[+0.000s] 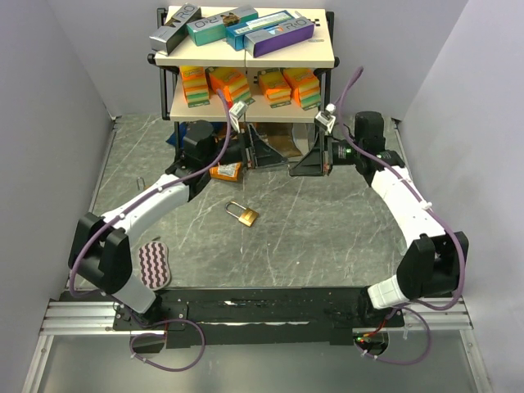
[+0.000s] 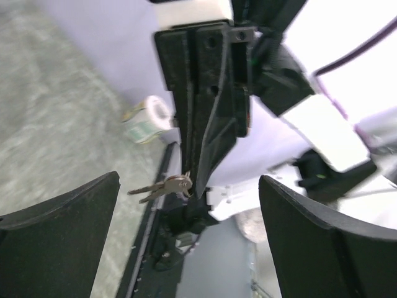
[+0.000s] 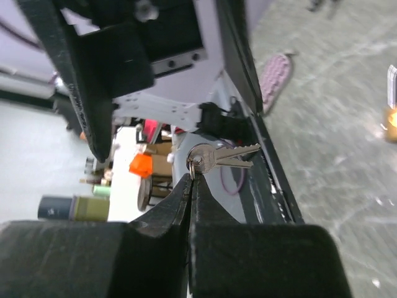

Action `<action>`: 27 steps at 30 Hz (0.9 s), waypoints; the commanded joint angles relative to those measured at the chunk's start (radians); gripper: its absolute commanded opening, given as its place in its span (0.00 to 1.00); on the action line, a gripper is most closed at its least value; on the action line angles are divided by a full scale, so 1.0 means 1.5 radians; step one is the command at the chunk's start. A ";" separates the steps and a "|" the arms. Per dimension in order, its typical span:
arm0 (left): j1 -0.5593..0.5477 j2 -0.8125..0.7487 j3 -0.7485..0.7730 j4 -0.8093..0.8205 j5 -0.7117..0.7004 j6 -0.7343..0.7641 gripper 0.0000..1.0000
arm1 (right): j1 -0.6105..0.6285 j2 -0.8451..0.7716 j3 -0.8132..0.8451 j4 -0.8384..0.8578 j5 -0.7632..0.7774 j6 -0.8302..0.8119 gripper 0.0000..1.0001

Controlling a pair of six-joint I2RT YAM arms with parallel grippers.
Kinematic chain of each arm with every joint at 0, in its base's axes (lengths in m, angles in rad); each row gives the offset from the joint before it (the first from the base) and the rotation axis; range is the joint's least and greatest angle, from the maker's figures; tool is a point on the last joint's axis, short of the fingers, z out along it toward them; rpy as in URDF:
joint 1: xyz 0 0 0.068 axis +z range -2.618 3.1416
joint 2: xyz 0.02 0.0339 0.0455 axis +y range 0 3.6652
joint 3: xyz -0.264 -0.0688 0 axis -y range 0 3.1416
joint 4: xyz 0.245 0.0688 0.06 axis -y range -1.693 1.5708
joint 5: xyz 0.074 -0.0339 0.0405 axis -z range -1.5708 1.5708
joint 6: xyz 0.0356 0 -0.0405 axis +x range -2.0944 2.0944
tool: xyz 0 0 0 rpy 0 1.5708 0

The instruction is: Unlock with the key

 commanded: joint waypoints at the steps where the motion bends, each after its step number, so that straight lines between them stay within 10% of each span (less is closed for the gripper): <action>1: -0.005 -0.033 0.007 0.134 0.093 -0.056 0.99 | 0.018 -0.052 -0.018 0.258 -0.090 0.224 0.00; 9: -0.032 -0.036 0.018 0.159 0.154 -0.064 0.93 | 0.023 -0.041 -0.079 0.772 -0.104 0.596 0.00; 14: -0.037 -0.044 0.010 0.160 0.150 -0.064 0.79 | 0.025 -0.021 -0.079 0.843 -0.108 0.673 0.00; 19: -0.037 -0.064 -0.021 0.174 0.131 -0.073 0.59 | 0.024 -0.042 -0.066 0.674 -0.109 0.556 0.00; 27: -0.039 -0.053 -0.020 0.230 0.114 -0.101 0.80 | 0.028 -0.066 0.032 0.186 -0.084 0.173 0.00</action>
